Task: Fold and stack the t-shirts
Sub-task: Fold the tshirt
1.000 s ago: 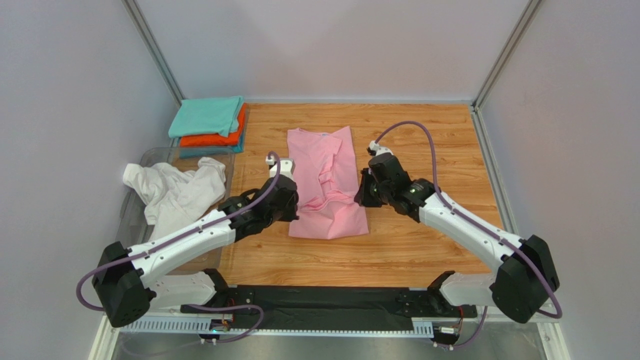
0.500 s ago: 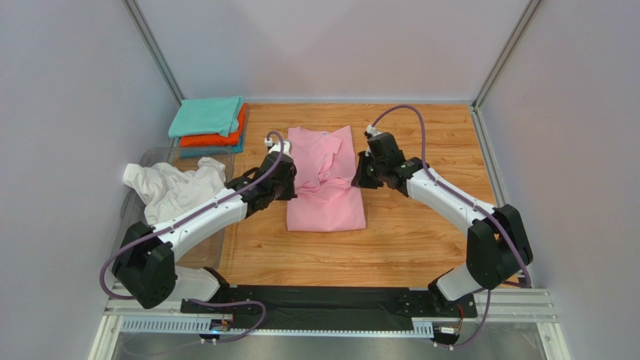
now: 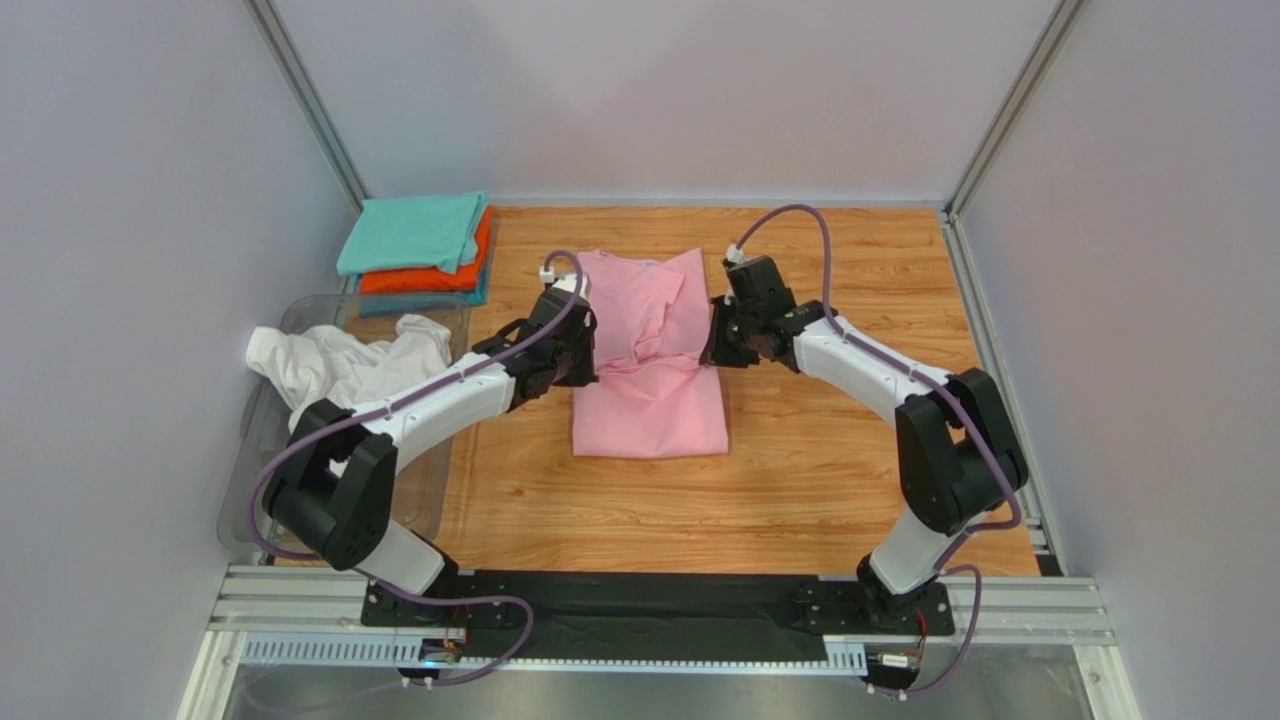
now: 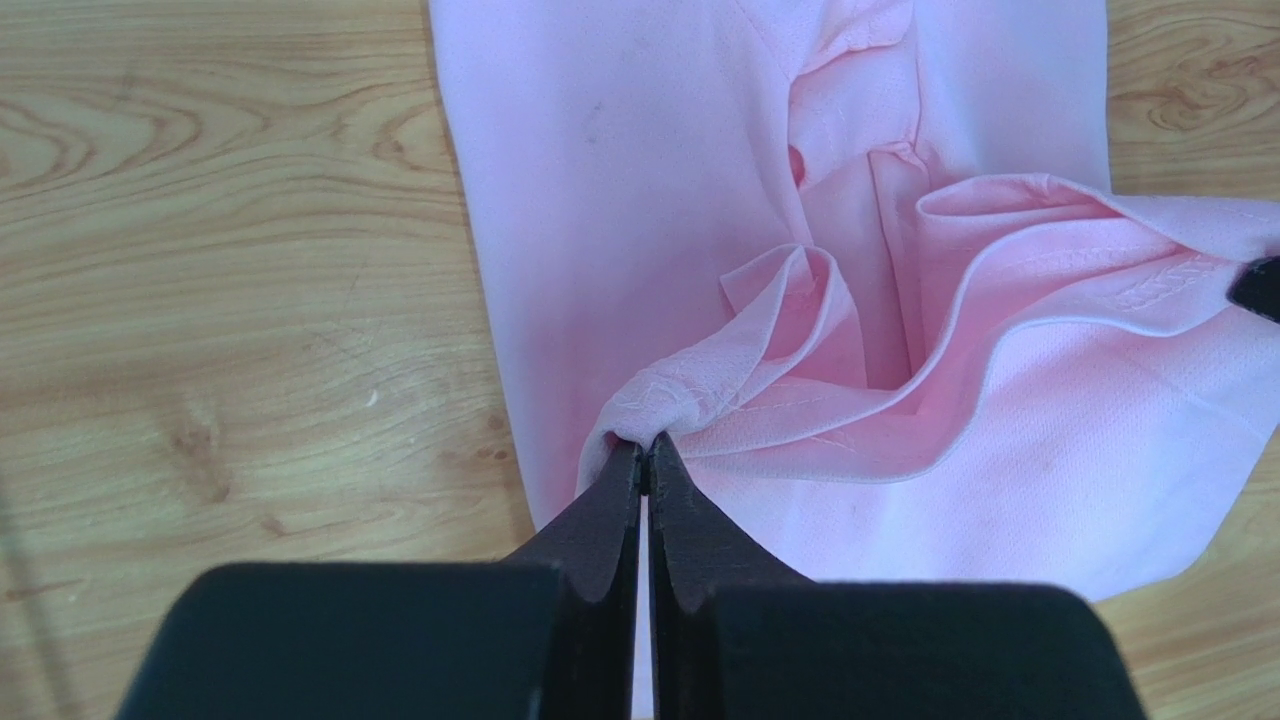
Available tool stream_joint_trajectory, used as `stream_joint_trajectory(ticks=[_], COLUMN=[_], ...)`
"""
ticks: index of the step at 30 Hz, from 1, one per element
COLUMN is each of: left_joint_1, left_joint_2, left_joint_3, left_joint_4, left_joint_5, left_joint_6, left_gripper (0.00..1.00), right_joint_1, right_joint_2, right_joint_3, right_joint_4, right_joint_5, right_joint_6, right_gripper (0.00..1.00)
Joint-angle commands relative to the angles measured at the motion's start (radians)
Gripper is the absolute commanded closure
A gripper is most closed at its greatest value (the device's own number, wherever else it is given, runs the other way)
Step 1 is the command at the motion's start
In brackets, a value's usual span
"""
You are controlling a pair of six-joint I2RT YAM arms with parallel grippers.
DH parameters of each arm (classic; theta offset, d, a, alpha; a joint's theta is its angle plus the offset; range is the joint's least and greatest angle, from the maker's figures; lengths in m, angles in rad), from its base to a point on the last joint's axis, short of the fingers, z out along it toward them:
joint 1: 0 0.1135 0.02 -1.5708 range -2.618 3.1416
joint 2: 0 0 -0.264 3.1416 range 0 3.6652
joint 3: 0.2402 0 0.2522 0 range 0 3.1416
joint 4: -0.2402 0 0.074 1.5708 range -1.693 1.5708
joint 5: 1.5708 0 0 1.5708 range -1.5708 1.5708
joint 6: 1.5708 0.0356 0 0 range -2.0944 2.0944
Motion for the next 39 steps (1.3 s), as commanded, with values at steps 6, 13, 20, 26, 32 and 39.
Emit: stream_joint_trajectory(ticks=[6, 13, 20, 26, 32, 39], left_joint_1=[0.025, 0.028, 0.03, 0.03, 0.03, 0.03], left_joint_2=[0.083, 0.131, 0.12, 0.05, -0.1, -0.28], left_joint_3=[0.046, 0.057, 0.063, 0.075, 0.04, -0.044], left_joint_4=[0.102, 0.125, 0.103, 0.033, -0.022, -0.101], left_joint_5=[0.042, 0.025, 0.006, 0.028, 0.052, 0.126], left_joint_6=[0.024, 0.033, 0.022, 0.015, 0.004, -0.025], left_gripper=[1.0, 0.94, 0.36, 0.25, 0.01, 0.0], right_joint_1=[-0.028, -0.034, -0.034, -0.036, -0.034, -0.018], right_joint_2=[0.09, 0.157, 0.162, 0.121, 0.012, -0.166], right_joint_3=[0.069, 0.098, 0.112, 0.133, 0.101, -0.026], right_joint_4=[0.054, 0.059, 0.049, 0.016, 0.0, -0.003], right_joint_5=[-0.021, -0.003, 0.017, -0.004, -0.035, -0.049], right_joint_6=[-0.014, -0.005, -0.004, -0.028, -0.047, -0.019], right_gripper=[1.0, 0.96, 0.72, 0.49, 0.02, 0.0])
